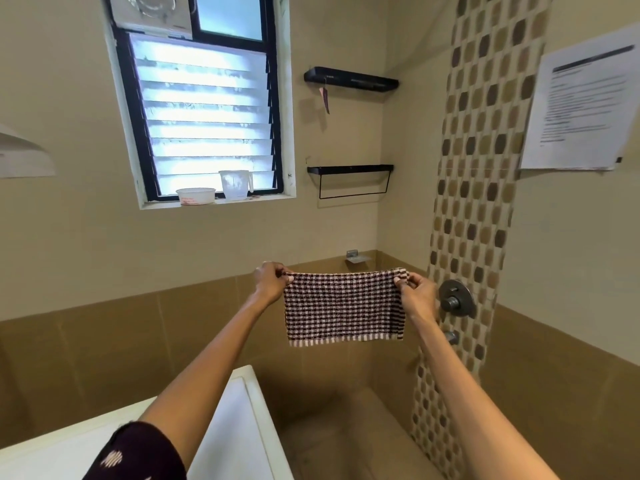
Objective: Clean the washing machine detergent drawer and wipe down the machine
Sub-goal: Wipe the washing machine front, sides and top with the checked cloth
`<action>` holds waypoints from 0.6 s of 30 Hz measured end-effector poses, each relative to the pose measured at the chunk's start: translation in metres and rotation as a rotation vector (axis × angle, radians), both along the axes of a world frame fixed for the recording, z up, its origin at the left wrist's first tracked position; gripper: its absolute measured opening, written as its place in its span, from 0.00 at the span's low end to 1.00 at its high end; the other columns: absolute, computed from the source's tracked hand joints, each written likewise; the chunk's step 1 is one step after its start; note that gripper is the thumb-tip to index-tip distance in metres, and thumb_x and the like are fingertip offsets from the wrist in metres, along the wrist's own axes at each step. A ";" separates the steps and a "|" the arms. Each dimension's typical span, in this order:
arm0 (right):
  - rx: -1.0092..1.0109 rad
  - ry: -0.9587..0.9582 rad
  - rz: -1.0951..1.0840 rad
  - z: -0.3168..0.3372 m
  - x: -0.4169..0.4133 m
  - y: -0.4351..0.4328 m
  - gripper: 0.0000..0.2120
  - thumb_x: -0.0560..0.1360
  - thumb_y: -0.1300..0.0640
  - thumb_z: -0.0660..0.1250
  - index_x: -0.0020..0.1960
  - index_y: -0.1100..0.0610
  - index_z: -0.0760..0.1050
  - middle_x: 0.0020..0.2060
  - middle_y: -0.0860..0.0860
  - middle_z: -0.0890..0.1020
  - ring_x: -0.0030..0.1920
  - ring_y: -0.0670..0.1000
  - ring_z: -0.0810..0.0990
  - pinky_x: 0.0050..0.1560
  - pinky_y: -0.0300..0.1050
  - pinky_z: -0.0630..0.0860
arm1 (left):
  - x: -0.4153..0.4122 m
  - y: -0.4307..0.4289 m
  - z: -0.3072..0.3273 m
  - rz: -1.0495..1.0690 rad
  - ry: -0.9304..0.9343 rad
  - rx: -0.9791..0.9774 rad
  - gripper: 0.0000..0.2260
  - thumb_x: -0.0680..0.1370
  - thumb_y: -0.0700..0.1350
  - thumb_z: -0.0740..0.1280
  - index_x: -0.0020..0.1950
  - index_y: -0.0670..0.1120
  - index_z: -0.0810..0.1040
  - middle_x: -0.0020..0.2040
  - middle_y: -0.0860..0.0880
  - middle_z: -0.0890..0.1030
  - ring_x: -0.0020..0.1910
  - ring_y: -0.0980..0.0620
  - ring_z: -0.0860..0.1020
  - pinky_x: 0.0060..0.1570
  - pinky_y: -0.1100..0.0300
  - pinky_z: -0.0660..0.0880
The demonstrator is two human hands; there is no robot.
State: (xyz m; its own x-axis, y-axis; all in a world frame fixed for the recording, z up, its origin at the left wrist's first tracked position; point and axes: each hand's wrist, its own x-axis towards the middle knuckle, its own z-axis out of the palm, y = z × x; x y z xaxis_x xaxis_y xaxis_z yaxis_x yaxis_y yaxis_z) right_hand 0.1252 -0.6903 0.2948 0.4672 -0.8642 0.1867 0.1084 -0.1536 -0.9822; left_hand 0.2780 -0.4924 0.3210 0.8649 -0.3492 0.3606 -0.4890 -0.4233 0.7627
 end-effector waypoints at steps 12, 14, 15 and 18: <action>0.079 0.173 0.195 0.001 -0.002 -0.008 0.27 0.71 0.65 0.71 0.66 0.63 0.64 0.54 0.60 0.78 0.52 0.55 0.80 0.52 0.48 0.78 | 0.019 0.017 -0.010 0.035 0.119 -0.175 0.03 0.76 0.39 0.67 0.45 0.40 0.80 0.43 0.44 0.81 0.45 0.49 0.77 0.42 0.61 0.72; 0.089 0.048 0.267 0.006 -0.005 -0.001 0.21 0.73 0.67 0.66 0.65 0.64 0.68 0.56 0.60 0.79 0.53 0.56 0.79 0.49 0.45 0.78 | 0.018 0.015 -0.012 -0.011 0.171 -0.298 0.04 0.78 0.39 0.64 0.45 0.42 0.78 0.44 0.44 0.80 0.47 0.47 0.78 0.46 0.56 0.75; 0.087 -0.016 0.289 0.008 -0.007 0.002 0.18 0.74 0.67 0.65 0.64 0.64 0.70 0.56 0.60 0.79 0.54 0.56 0.79 0.49 0.44 0.78 | 0.014 0.014 -0.011 -0.024 0.176 -0.356 0.04 0.78 0.39 0.63 0.47 0.41 0.77 0.46 0.43 0.80 0.46 0.47 0.78 0.45 0.57 0.75; 0.055 -0.198 0.319 0.016 -0.009 0.009 0.12 0.76 0.67 0.62 0.59 0.66 0.74 0.49 0.56 0.82 0.53 0.55 0.79 0.45 0.37 0.79 | -0.006 0.009 0.002 0.015 0.001 -0.480 0.07 0.80 0.39 0.60 0.53 0.39 0.76 0.47 0.42 0.79 0.40 0.55 0.74 0.37 0.66 0.71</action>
